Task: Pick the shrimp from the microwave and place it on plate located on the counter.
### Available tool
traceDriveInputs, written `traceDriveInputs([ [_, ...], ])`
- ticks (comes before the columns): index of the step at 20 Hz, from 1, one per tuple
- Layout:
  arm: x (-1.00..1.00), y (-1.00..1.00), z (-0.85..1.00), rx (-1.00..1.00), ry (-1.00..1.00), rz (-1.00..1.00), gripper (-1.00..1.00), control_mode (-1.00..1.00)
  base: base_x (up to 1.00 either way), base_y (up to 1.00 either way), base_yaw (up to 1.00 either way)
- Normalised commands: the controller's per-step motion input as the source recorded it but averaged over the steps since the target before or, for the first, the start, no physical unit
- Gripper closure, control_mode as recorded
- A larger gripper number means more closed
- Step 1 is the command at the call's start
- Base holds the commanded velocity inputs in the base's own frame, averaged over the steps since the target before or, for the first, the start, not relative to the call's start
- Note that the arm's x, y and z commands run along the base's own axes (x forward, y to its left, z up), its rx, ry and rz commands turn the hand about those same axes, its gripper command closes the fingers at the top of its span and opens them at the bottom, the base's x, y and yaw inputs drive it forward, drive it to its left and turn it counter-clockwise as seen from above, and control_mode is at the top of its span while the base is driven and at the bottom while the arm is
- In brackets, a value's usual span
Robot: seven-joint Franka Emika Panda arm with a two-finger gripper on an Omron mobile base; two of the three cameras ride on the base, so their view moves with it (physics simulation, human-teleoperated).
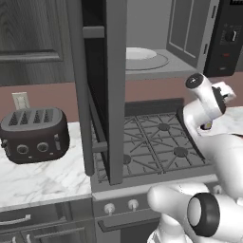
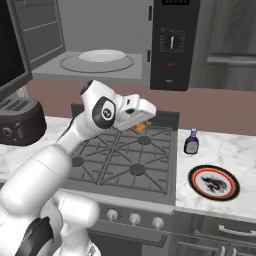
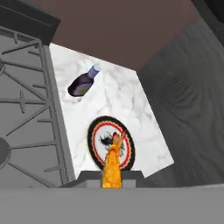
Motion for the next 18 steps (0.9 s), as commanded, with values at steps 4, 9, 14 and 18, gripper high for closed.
traceDriveInputs([
  [4, 0.0, -1.0, -0.63, 0.0, 0.27, -0.16, 1.0, -1.0, 0.0, 0.0, 0.0],
  [9, -0.03, -1.0, -0.67, 0.0, 0.18, -0.11, 1.0, -1.0, 0.0, 0.0, 0.0],
  [14, -0.14, -1.0, -0.66, 0.0, 0.05, -0.03, 1.0, -1.0, 0.0, 0.0, 0.0],
  [18, -0.03, -0.9, -0.43, 0.01, 0.0, 0.0, 1.0, -1.0, 0.0, 0.0, 0.0],
])
